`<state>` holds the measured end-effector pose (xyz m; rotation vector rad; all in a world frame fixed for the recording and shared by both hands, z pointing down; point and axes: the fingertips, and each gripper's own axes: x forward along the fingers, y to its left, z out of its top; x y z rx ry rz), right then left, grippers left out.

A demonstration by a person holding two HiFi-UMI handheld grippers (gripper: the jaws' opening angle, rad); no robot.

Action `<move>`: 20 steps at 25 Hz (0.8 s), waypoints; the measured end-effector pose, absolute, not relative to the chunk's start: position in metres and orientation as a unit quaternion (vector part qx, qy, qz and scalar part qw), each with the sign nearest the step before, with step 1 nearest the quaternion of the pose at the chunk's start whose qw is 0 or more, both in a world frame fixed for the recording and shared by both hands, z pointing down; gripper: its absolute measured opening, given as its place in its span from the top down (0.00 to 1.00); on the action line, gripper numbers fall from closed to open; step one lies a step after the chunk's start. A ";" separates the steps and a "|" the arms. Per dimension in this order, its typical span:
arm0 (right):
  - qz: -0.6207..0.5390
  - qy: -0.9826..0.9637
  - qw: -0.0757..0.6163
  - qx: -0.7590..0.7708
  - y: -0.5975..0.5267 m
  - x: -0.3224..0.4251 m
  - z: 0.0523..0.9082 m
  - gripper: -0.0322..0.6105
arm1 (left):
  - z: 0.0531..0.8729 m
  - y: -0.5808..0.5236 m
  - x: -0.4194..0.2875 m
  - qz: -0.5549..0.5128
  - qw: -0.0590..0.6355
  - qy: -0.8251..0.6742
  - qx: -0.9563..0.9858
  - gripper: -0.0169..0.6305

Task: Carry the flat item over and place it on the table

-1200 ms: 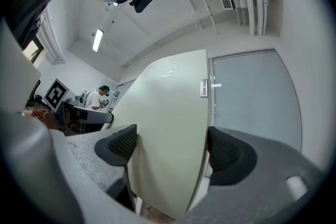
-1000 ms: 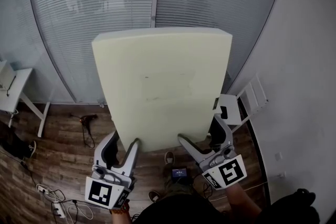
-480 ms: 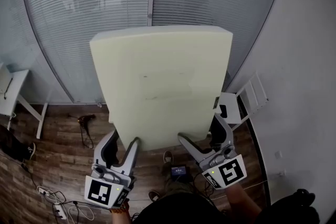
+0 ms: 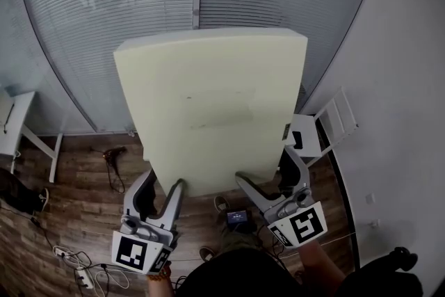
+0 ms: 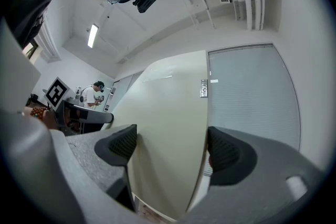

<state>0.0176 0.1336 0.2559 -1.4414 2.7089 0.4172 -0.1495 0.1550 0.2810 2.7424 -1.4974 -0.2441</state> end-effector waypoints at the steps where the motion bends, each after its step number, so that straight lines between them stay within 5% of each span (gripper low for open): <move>1: 0.135 0.874 0.022 -0.466 0.131 0.017 0.256 0.30 | 0.280 0.152 -0.152 -0.077 -0.004 -0.479 0.874 0.66; 9: 0.135 0.877 0.006 -0.461 0.023 0.009 0.252 0.30 | 0.274 0.044 -0.161 -0.069 -0.001 -0.489 0.870 0.66; 20: 0.134 0.880 0.004 -0.456 0.017 0.009 0.260 0.30 | 0.282 0.041 -0.159 -0.063 -0.018 -0.478 0.876 0.65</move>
